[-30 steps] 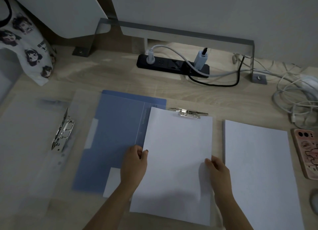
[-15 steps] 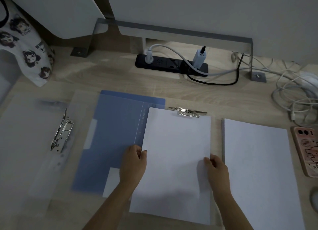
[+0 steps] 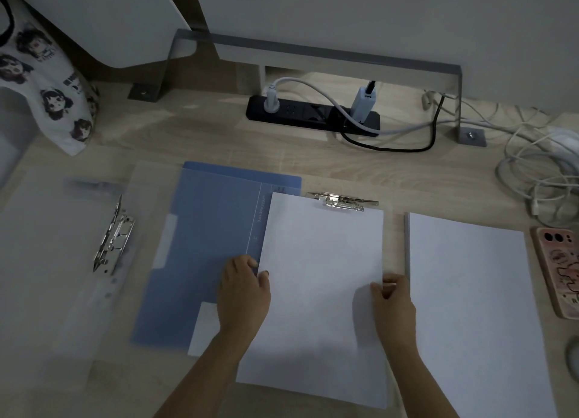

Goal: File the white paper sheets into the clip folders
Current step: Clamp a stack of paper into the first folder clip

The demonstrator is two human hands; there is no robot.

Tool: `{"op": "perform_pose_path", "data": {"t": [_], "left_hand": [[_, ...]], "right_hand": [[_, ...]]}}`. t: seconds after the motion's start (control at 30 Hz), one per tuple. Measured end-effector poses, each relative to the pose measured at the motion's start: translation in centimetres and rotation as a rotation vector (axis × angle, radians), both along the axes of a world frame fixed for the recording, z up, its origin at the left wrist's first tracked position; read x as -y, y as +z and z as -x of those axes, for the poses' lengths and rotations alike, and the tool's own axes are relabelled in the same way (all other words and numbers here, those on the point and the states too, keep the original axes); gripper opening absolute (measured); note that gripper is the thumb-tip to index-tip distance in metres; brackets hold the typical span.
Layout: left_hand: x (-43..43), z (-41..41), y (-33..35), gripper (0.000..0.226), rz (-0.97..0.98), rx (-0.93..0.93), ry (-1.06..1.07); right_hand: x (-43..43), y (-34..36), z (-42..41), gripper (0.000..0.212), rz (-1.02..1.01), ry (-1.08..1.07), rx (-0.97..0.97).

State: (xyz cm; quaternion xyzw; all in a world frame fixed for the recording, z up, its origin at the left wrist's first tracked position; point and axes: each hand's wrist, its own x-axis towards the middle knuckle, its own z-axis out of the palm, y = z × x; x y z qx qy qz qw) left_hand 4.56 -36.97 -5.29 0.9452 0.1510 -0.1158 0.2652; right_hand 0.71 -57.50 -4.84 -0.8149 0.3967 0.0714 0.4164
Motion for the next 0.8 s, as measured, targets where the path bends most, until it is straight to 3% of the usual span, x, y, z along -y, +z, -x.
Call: {"op": "perform_pose_path", "data": {"t": [0.1,0.2,0.3,0.43,0.57,0.63,0.8], "left_hand": [[-0.2,-0.1,-0.9,0.056,-0.009,0.160,-0.195],[-0.4,0.0,-2.4,0.092,-0.028,0.222,-0.548],[-0.2,0.5,-3.1,0.087,-0.025,0.205,-0.690],[-0.1,1.0,-3.8,0.051,-0.090,0.225,-0.707],[-0.1,1.1,-4.1,0.066,-0.170,0.185,-0.740],[-0.1,1.1,-4.0,0.067,-0.167,0.166,-0.738],[-0.1,1.0,-4.2,0.067,-0.137,0.168,-0.733]], "right_hand": [[-0.6,-0.2,0.2,0.018,0.215,0.034,0.004],[-0.4,-0.2,0.0,0.028,0.240,0.091,0.003],[-0.3,-0.2,-0.2,0.023,0.209,0.167,0.043],[-0.5,-0.3,-0.3,0.027,0.248,0.217,0.015],[-0.5,0.5,-1.1,0.022,0.255,0.203,0.044],[-0.1,1.4,-2.6,0.021,0.142,0.072,0.110],[1.4,2.9,-9.2,0.033,-0.587,-0.413,0.311]]}}
